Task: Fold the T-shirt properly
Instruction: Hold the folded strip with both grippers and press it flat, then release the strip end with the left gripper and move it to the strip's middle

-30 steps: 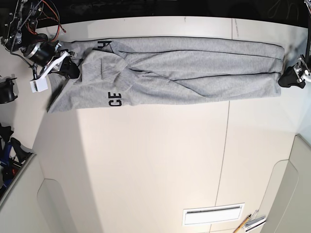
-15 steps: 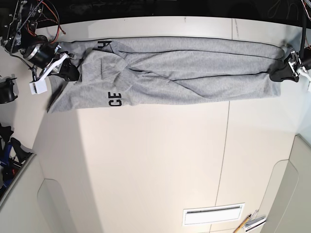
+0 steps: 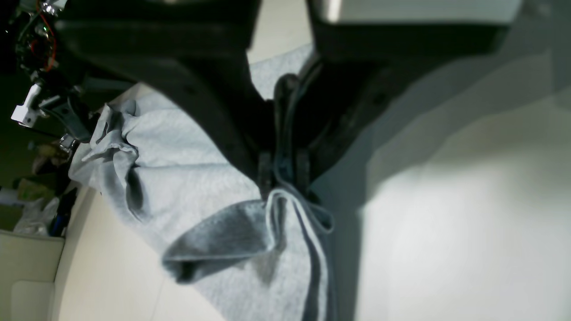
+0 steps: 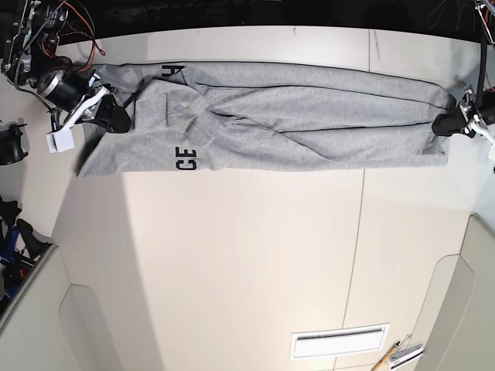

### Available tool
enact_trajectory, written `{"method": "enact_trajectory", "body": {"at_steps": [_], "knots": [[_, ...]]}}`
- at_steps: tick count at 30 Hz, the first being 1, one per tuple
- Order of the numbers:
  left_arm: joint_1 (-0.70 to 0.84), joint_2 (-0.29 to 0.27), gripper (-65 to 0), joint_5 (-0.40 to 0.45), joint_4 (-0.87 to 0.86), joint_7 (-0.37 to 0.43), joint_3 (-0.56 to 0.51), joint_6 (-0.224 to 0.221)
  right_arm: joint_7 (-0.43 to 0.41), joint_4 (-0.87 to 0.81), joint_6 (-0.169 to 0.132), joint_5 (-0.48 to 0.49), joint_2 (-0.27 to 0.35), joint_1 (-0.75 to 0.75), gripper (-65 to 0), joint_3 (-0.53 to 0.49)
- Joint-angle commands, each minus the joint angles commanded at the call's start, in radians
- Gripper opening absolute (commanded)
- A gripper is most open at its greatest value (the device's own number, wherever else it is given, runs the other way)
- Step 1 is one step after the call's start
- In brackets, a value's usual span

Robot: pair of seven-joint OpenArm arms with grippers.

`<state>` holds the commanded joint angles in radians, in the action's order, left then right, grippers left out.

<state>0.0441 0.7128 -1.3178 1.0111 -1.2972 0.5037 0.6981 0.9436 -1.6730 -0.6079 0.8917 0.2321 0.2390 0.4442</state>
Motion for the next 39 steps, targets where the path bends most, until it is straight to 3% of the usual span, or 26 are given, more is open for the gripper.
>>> {"method": "enact_trajectory", "body": {"at_steps": [5, 10, 17, 20, 23, 29, 32, 37, 39], "knots": [[-0.048, 0.069, -65.0, 0.014, 0.0, 0.022, 0.0, 0.0, 0.048, -0.057, 0.0, 0.018, 0.0, 0.0, -65.0, 0.0], [-0.086, 0.099, -65.0, 0.014, 0.016, 0.021, 0.0, 0.0, 0.068, -0.072, -0.002, 0.055, 0.0, 0.0, -65.0, 0.0], [-0.036, 0.093, -65.0, 0.014, 0.314, -0.008, 0.0, 0.0, 0.079, -0.073, -0.002, 0.058, 0.0, 0.0, -65.0, 0.001], [0.0, 0.045, -65.0, 0.037, 0.46, -0.024, 0.0, 0.0, 0.079, -0.073, -0.002, 0.058, 0.0, -0.003, -65.0, 0.001], [0.027, -0.025, -65.0, 0.071, 0.58, -0.024, 0.0, 0.0, 0.079, -0.074, -0.002, 0.056, 0.0, -0.013, -57.1, 0.002], [0.04, -0.13, -65.0, 0.104, 0.779, -0.023, -0.022, 0.0, 0.085, -0.13, -0.002, 0.032, 0.0, -0.017, -57.0, 0.002], [0.039, -0.16, -65.0, 0.136, 0.806, -0.002, -0.129, 0.0, 0.086, -0.174, 0.001, 0.014, 0.0, -0.017, -57.0, 0.005], [0.031, -0.264, -65.0, 0.308, 0.806, 0.087, -0.325, 0.0, 0.086, -0.219, 0.002, 0.014, 0.0, -0.016, -56.6, 0.047], [0.03, -0.297, -65.0, 0.324, 0.806, 0.09, -0.382, 0.0, 0.086, -0.22, 0.002, 0.014, 0.0, -0.016, -53.1, 0.072]]}}
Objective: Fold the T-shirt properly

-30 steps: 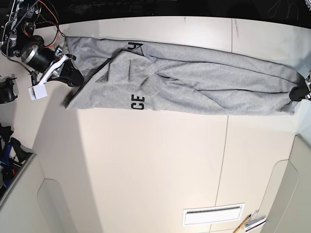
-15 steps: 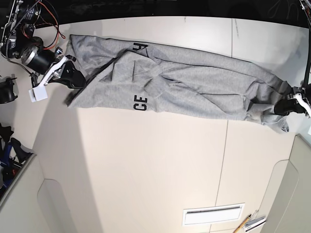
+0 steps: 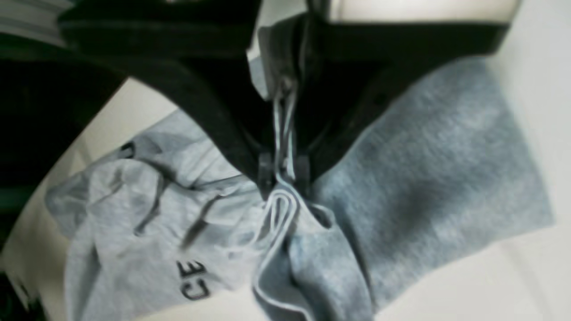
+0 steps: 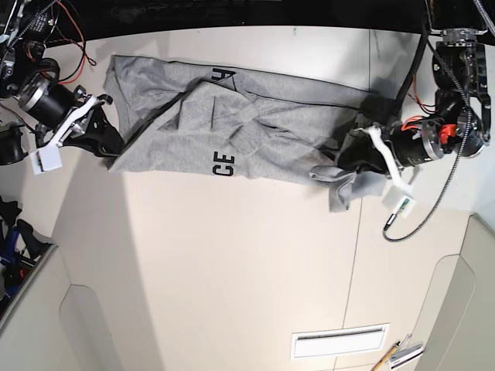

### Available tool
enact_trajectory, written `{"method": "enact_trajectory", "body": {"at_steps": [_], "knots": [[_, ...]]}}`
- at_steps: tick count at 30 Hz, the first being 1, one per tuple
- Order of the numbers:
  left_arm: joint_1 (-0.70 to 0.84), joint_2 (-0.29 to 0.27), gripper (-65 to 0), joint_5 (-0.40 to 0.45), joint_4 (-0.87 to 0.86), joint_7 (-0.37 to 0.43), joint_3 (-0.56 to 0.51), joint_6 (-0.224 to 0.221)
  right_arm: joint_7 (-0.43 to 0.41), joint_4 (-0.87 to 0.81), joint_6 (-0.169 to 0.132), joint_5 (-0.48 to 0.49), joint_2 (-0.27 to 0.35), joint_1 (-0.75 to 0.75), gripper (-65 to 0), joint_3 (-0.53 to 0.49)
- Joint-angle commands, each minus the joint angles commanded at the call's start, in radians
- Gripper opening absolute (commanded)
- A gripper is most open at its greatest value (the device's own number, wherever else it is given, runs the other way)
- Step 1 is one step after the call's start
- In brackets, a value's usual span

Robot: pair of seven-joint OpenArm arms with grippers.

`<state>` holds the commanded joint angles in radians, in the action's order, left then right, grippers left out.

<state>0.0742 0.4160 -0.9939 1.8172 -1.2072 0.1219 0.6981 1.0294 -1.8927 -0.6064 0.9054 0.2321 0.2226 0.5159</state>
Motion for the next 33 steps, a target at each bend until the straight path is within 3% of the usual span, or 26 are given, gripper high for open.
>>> {"method": "enact_trajectory", "body": {"at_steps": [3, 7, 9, 11, 13, 14, 19, 22, 29, 33], "knots": [[0.0, -0.031, -65.0, 0.05, -0.001, 0.006, -0.08, 0.0, 0.0, 0.0, 0.0, 0.0, 0.0, 0.001, -48.2, 0.05], [0.001, -0.039, -65.0, 0.173, -0.002, 0.072, -0.176, 0.0, 0.008, 0.0, 0.001, 0.012, 0.0, 0.003, -40.8, 0.124], [0.001, -0.039, -56.0, 0.223, -0.016, 0.1, -0.213, 0.0, 0.009, 0.001, 0.008, 0.01, 0.0, 0.006, -33.3, 0.141], [0.0, -0.039, -42.0, 0.248, -0.043, 0.109, -0.241, 0.0, 0.011, 0.003, 0.009, -0.005, 0.0, 0.011, -27.2, 0.144], [0.002, -0.039, -27.7, 0.244, -0.067, 0.112, -0.262, 0.0, 0.011, 0.011, 0.017, -0.008, 0.0, 0.02, -26.1, 0.144], [0.001, -0.039, -25.2, 0.234, -0.071, 0.112, -0.271, 0.0, 0.011, 0.02, 0.019, -0.008, 0.0, 0.022, -26.2, 0.144], [0.001, -0.039, -25.2, 0.018, -0.071, 0.111, -0.283, 0.0, 0.016, 0.132, 0.018, 0.027, 0.0, 0.022, -26.1, 0.143], [0.001, -0.039, -25.2, -0.064, -0.071, 0.111, -0.283, 0.0, 0.028, 0.237, 0.0, 0.082, 0.0, 0.022, -26.1, 0.138], [0.0, -0.039, -25.2, -0.072, -0.071, 0.112, -0.283, 0.0, 0.029, 0.351, -0.012, 0.124, -0.006, 0.022, -26.2, 0.081], [0.0, -0.039, -25.2, -0.072, -0.071, 0.112, -0.283, 0.0, 0.029, 0.351, -0.012, 0.126, -0.049, 0.022, -26.2, 0.039]]}}
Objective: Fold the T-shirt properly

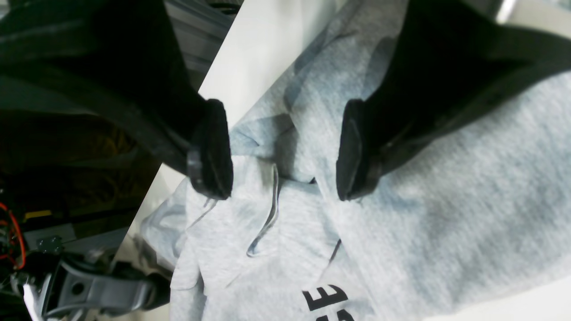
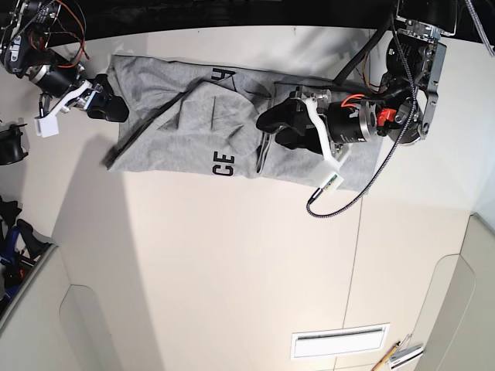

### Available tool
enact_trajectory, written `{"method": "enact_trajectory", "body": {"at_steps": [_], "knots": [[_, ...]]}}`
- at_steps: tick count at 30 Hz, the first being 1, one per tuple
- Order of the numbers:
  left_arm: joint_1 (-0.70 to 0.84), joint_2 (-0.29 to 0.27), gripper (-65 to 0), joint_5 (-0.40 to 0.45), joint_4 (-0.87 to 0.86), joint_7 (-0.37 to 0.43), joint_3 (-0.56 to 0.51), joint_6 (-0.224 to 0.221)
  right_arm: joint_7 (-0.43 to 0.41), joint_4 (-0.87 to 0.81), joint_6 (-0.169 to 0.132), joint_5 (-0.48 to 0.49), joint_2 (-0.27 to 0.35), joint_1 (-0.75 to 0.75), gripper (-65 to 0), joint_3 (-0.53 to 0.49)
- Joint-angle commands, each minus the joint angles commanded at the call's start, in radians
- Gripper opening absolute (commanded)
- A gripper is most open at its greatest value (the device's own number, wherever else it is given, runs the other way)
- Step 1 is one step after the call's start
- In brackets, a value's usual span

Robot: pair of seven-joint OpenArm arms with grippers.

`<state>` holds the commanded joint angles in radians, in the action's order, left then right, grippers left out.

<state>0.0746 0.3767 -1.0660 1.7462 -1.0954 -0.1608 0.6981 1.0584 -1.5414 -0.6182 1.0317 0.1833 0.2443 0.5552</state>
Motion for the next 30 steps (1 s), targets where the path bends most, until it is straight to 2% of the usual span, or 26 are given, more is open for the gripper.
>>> {"method": "enact_trajectory", "body": {"at_steps": [6, 11, 17, 21, 26, 28, 30], "knots": [[0.0, 0.0, -25.2, 0.002, 0.0, -0.001, 0.0, 0.0, 0.005, 0.0, -0.001, 0.016, -0.087, -0.004, -26.2, -0.035], [0.0, 0.0, -25.2, 0.002, 0.0, -0.001, 0.0, 0.0, 0.009, 0.0, -0.003, 0.012, -0.1, -0.028, -26.2, -0.035], [0.0, 0.0, -25.2, 0.002, 0.0, -0.005, 0.0, 0.0, 0.033, -0.071, -0.002, 0.012, -0.095, -0.03, -26.2, 0.018], [0.0, 0.001, -25.2, 0.012, 0.0, -0.005, 0.0, 0.0, 0.031, -0.099, 0.001, -0.005, -0.048, -0.031, -26.2, 0.07], [0.0, 0.0, -25.2, 0.011, 0.0, -0.005, 0.0, 0.0, -0.016, -0.084, 0.005, -0.063, -0.002, -0.031, -26.1, 0.079], [0.0, 0.0, -25.2, 0.011, 0.0, -0.004, 0.0, 0.0, -0.019, -0.06, 0.005, -0.063, 0.0, -0.031, -21.0, 0.079], [0.0, 0.0, -25.2, 0.011, 0.0, -0.004, 0.0, 0.0, -0.029, -0.018, 0.005, -0.062, 0.0, -0.033, -19.6, 0.077]]}}
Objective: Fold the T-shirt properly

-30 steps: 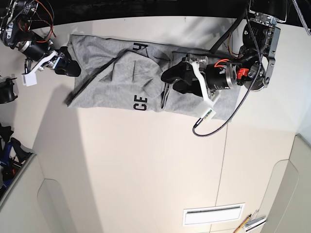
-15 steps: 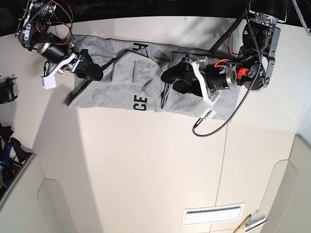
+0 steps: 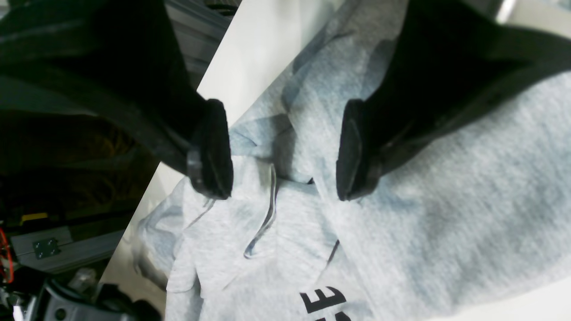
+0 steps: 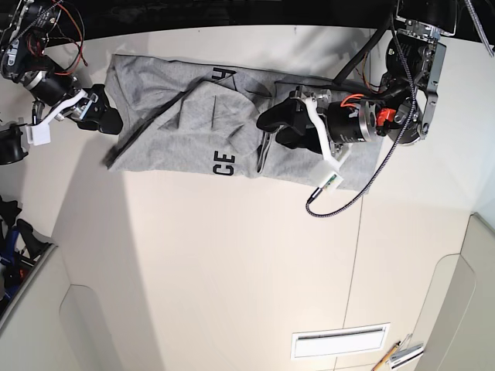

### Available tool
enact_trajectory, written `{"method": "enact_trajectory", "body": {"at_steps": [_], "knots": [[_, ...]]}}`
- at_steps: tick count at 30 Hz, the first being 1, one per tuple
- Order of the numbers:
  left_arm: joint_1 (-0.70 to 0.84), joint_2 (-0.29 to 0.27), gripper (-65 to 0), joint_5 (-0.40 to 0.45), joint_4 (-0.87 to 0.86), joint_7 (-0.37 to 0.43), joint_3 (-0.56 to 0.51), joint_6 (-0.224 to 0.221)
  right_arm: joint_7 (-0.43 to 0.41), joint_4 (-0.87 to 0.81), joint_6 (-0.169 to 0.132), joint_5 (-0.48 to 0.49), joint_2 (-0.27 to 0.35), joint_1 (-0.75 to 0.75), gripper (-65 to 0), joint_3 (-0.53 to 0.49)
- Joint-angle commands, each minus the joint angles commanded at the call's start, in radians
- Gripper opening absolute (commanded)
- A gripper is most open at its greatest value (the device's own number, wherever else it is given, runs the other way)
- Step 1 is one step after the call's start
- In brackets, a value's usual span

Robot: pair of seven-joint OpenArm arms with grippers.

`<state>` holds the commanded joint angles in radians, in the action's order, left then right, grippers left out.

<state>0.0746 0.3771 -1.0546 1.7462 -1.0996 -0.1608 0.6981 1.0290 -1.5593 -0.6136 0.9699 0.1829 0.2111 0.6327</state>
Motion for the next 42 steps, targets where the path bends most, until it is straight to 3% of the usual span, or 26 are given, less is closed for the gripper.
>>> {"method": "enact_trajectory", "body": {"at_steps": [5, 11, 20, 24, 25, 27, 30, 31, 37, 42], "knots": [[0.0, 0.0, -25.2, 0.0, 0.0, 0.0, 0.0, 0.0, 0.004, 0.1, -0.009, 0.047, -0.001, -0.006, -19.6, -0.013], [0.0, 0.0, -25.2, 0.0, 0.0, 0.0, 0.0, 0.0, 0.024, 0.157, -0.018, 0.089, -0.029, -0.006, -19.6, -0.108], [0.0, 0.0, -25.2, 0.001, 0.0, 0.0, 0.0, 0.0, 0.047, 0.156, -0.018, 0.088, -0.07, -0.04, -19.7, -0.203], [-0.006, 0.0, -25.2, 0.001, 0.0, 0.0, 0.0, 0.0, 0.021, 0.156, 0.005, 0.02, -0.07, -0.059, -20.8, -0.274], [-0.006, 0.0, -25.2, 0.0, 0.0, 0.0, 0.0, 0.0, 0.01, 0.156, 0.005, 0.011, -0.07, -0.059, -22.5, -0.281], [-0.006, 0.0, -25.3, 0.001, 0.0, 0.0, 0.0, 0.0, 0.01, 0.156, 0.005, -0.005, -0.069, -0.059, -32.6, -0.282], [-0.008, 0.0, -25.3, 0.001, 0.0, 0.0, 0.0, 0.0, 0.01, 0.154, 0.003, -0.021, -0.067, -0.059, -61.1, -0.281], [-0.008, 0.0, -25.3, 0.0, 0.0, 0.0, 0.003, 0.0, 0.006, 0.15, 0.003, -0.02, -0.067, -0.059, -65.0, -0.281], [-0.008, 0.0, -25.3, -0.012, 0.0, -0.004, 0.127, 0.0, 0.008, 0.09, -0.008, -0.074, -0.051, -0.082, -65.0, -0.277], [-0.007, 0.0, -25.3, -0.069, 0.0, -0.059, 0.274, 0.0, 0.012, 0.014, 0.001, -0.103, 0.069, -0.087, -65.0, -0.274]]}}
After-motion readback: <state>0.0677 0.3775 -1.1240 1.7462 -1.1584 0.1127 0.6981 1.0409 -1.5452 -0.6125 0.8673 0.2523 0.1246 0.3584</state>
